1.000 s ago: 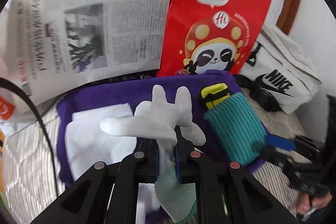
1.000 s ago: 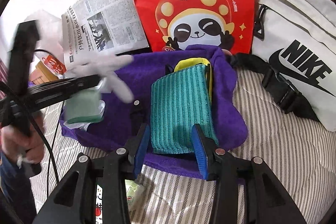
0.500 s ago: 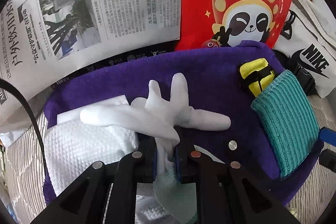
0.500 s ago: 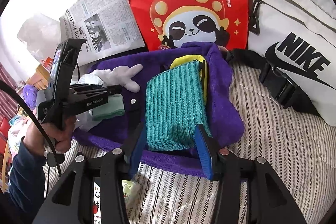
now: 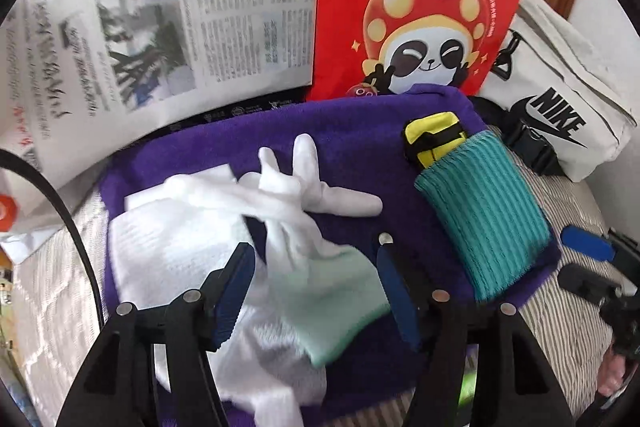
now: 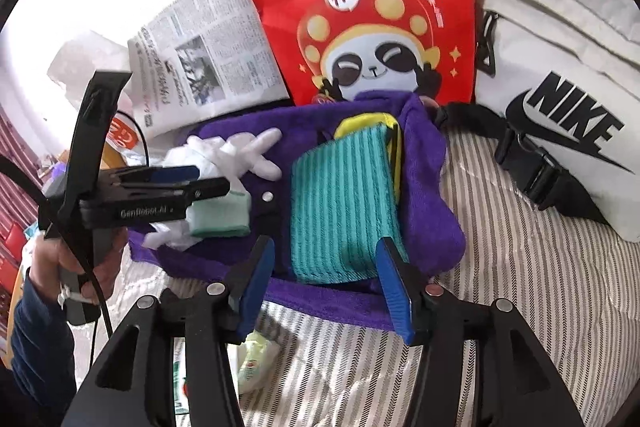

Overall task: Organize soft objects
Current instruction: 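Grasp the black watch strap on the bed with the left tool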

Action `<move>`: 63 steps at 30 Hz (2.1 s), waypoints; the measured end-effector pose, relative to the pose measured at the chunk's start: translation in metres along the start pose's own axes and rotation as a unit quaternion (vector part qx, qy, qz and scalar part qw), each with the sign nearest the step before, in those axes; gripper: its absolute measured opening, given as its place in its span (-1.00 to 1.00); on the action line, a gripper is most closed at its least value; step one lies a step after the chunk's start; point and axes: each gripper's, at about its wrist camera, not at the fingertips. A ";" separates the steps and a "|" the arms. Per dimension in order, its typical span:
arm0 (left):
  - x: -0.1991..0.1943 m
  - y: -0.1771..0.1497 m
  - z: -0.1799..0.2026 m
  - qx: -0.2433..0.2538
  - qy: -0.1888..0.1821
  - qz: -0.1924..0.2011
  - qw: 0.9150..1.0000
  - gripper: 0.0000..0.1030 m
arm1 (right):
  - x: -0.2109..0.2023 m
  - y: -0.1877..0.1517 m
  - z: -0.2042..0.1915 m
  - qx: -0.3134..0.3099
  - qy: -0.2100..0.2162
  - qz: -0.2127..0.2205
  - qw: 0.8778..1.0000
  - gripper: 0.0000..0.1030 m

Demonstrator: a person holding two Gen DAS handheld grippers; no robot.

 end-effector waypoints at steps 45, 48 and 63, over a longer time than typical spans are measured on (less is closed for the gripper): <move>-0.042 -0.115 0.040 0.201 -0.099 0.031 0.974 -0.81 | -0.087 -0.057 -0.043 -0.027 -0.088 -0.048 0.995 0.10; -0.055 -0.113 0.021 0.152 -0.112 0.029 0.982 -0.85 | -0.077 -0.060 -0.052 -0.033 -0.078 -0.057 0.995 0.10; -0.062 -0.134 -0.011 0.072 -0.113 -0.010 0.991 -0.89 | -0.041 -0.079 -0.080 -0.055 -0.047 -0.100 0.992 0.10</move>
Point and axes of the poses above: each gripper's, at about its wrist camera, not at the fingertips, and x roughly the way its jaws point, z to its right, y to its top, and after that the axes turned 9 degrees about z, right-handed
